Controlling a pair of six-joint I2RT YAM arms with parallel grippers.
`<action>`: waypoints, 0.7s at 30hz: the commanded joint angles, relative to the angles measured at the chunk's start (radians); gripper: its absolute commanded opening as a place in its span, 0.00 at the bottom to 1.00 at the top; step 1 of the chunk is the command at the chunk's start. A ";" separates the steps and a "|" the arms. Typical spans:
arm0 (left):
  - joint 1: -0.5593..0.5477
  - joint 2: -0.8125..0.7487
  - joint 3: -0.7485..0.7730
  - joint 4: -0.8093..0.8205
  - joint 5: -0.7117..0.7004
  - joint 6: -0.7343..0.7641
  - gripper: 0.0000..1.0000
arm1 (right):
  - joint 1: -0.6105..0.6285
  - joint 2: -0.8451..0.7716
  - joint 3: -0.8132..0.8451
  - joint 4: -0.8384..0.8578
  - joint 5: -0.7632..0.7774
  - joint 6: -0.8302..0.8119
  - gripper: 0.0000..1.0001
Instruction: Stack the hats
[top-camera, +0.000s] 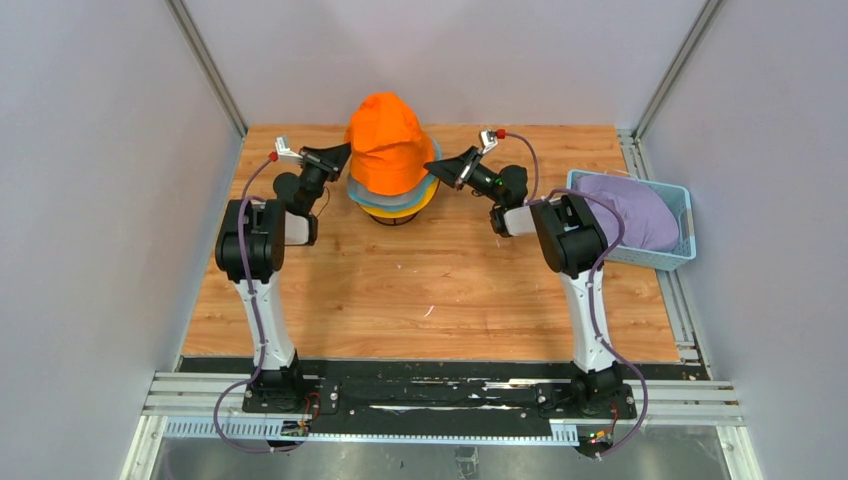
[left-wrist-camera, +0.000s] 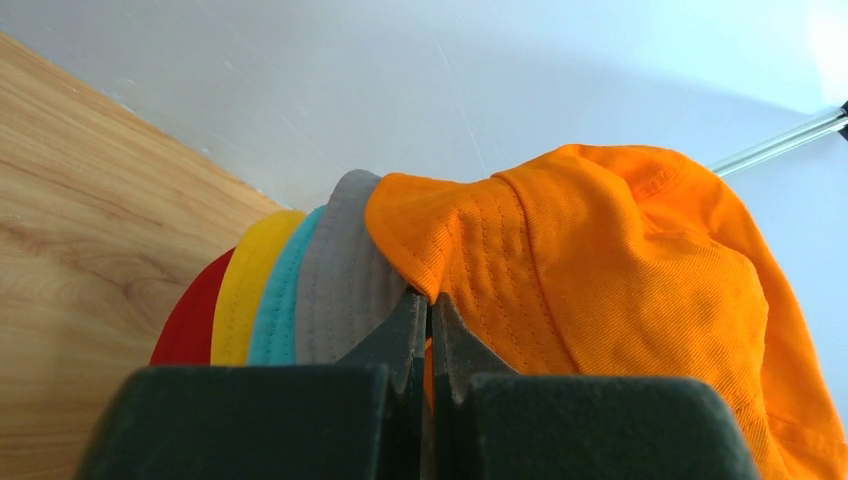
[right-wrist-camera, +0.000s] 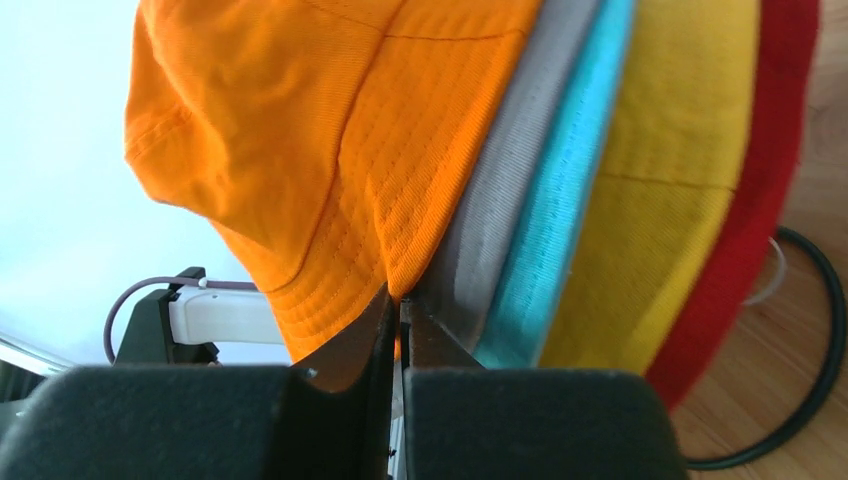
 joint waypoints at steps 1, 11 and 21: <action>0.001 0.041 -0.008 0.057 0.013 -0.024 0.00 | -0.012 0.044 -0.026 0.012 0.012 -0.006 0.01; 0.003 0.054 -0.083 0.107 -0.010 -0.014 0.00 | -0.017 0.049 -0.051 -0.035 -0.001 -0.053 0.01; 0.006 0.048 -0.160 0.155 -0.013 -0.016 0.00 | -0.020 0.031 -0.089 -0.059 -0.025 -0.077 0.01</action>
